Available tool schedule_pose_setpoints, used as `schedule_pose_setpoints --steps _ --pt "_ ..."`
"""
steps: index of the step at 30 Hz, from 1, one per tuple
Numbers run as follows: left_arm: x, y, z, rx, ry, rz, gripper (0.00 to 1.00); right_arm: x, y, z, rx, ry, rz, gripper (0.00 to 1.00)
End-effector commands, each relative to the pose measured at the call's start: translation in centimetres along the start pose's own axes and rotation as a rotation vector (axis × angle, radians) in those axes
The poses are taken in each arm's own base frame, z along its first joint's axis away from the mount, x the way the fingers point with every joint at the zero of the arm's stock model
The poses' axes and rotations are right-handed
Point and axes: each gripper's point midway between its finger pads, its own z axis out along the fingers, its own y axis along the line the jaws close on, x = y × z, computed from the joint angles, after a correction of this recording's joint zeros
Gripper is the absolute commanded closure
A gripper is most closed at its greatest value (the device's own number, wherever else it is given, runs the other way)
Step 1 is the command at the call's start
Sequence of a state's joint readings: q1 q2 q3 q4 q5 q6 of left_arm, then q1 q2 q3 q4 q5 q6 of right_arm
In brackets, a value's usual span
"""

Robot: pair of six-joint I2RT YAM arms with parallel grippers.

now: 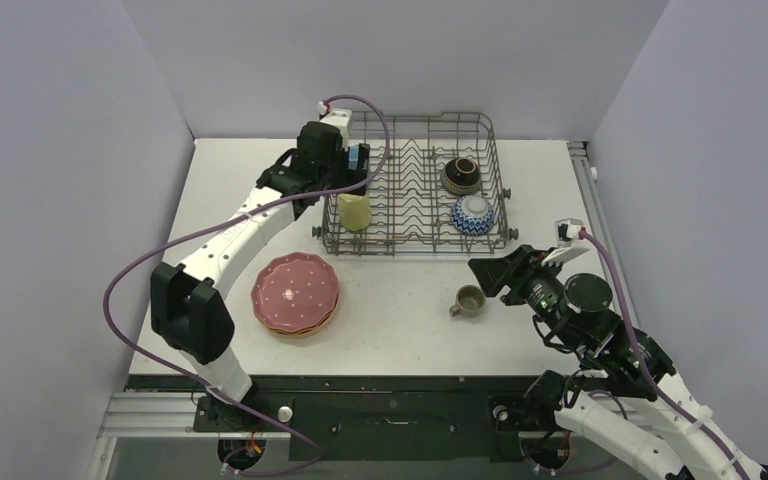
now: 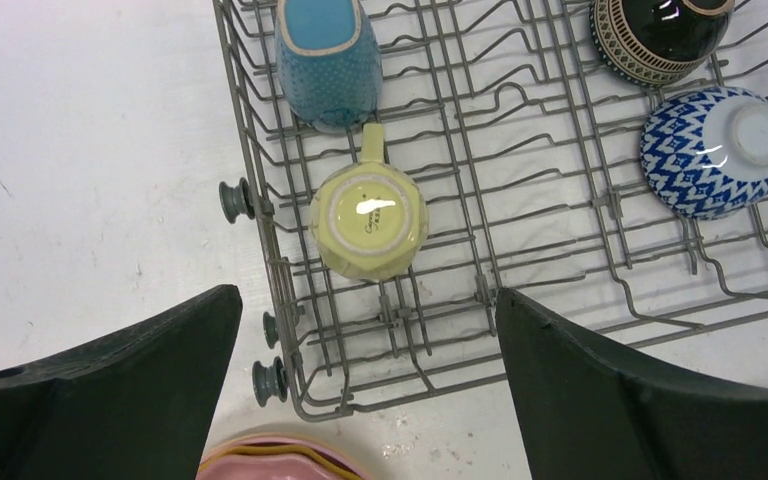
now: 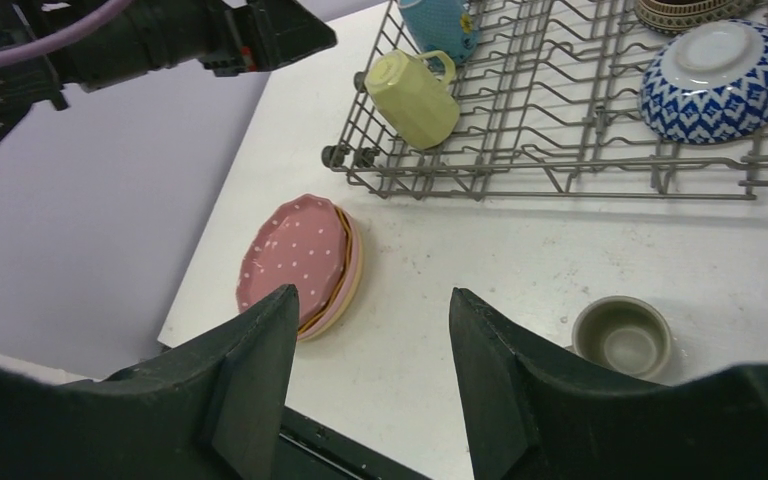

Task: Load the mixed dishes into the dish rack
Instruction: Move the plate to the center of the board.

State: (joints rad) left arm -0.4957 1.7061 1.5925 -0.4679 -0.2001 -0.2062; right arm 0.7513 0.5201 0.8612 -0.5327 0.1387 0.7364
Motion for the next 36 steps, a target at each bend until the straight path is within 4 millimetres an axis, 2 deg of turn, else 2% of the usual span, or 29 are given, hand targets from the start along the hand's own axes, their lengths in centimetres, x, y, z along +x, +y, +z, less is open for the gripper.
schedule_pose_setpoints --steps 1,10,11,12,21,26,31,36 --pt "-1.4 -0.4 -3.6 0.034 -0.005 -0.041 0.04 -1.0 -1.1 -0.1 0.084 -0.004 -0.064 0.47" --pt "0.8 0.2 -8.2 0.069 0.028 -0.064 0.04 -1.6 -2.2 -0.9 0.141 -0.006 -0.123 0.47" --pt "1.5 0.3 -8.3 0.065 0.046 -0.063 0.04 -1.6 -2.2 -0.9 0.145 -0.003 -0.13 0.47" --pt "1.4 0.4 -9.1 0.07 0.036 -0.067 0.04 -1.6 -2.4 -0.9 0.153 0.0 -0.133 0.47" --pt "3.3 1.5 -13.5 0.084 0.031 -0.094 0.04 -1.1 -2.3 -0.7 0.164 0.061 -0.188 0.47" --pt "5.7 2.6 -14.9 0.055 0.048 -0.119 0.04 -0.5 -1.6 0.0 0.142 0.12 -0.226 0.46" --pt "7.2 3.5 -16.7 0.043 0.055 -0.148 0.04 -0.2 -0.8 0.8 0.113 0.152 -0.239 0.46" --pt "9.4 4.3 -17.9 0.012 0.09 -0.207 0.04 1.7 0.1 2.9 0.092 0.234 -0.244 0.46"
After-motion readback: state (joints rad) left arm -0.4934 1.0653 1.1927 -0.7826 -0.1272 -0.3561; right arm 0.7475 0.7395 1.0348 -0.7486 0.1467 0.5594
